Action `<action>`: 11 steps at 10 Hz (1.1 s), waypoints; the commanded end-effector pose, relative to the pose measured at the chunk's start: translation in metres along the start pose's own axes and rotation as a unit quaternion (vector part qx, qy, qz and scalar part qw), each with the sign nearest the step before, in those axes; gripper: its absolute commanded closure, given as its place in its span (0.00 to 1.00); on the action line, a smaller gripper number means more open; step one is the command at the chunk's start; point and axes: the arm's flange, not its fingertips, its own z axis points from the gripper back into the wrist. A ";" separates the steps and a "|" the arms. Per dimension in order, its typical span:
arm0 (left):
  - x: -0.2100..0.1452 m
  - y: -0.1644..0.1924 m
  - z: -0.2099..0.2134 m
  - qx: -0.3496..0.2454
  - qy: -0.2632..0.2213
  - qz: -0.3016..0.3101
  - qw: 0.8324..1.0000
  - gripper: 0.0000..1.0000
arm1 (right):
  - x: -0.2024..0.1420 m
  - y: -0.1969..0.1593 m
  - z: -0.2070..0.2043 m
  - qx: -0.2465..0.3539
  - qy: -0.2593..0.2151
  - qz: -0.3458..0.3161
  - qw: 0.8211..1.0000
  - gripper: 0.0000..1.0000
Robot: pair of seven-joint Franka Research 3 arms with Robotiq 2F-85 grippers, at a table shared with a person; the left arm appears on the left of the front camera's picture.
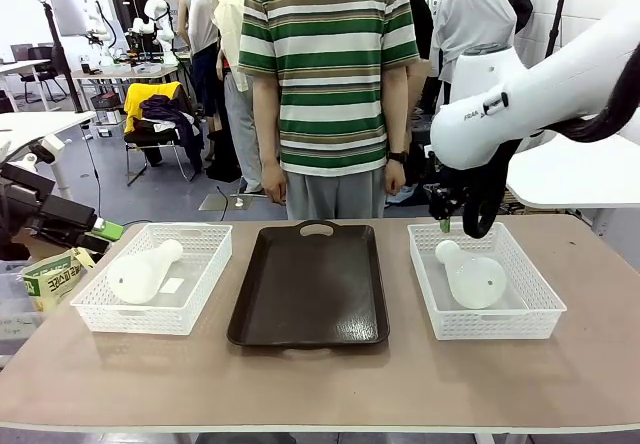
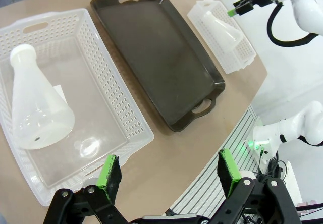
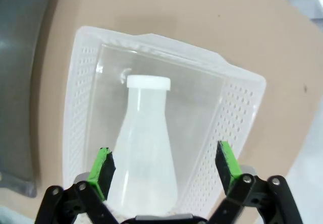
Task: Prepare the laboratory tools.
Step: Pick up the Big flask that the person points to.
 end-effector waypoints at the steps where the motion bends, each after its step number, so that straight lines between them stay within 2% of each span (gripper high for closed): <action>1: 0.000 0.002 0.000 -0.007 -0.009 -0.007 1.000 0.00 | 0.016 0.000 -0.012 0.050 0.014 -0.041 0.998 0.00; 3: 0.000 0.002 0.000 -0.007 -0.009 -0.007 1.000 0.00 | 0.016 -0.007 -0.021 0.092 0.024 -0.056 0.994 0.00; 6: 0.000 0.002 0.000 -0.007 -0.009 -0.007 1.000 0.00 | 0.018 -0.015 -0.043 0.098 0.045 -0.061 0.992 0.00; 11: 0.000 0.002 0.000 -0.007 -0.009 -0.007 1.000 0.00 | 0.016 -0.008 -0.076 0.034 0.047 -0.032 0.998 0.00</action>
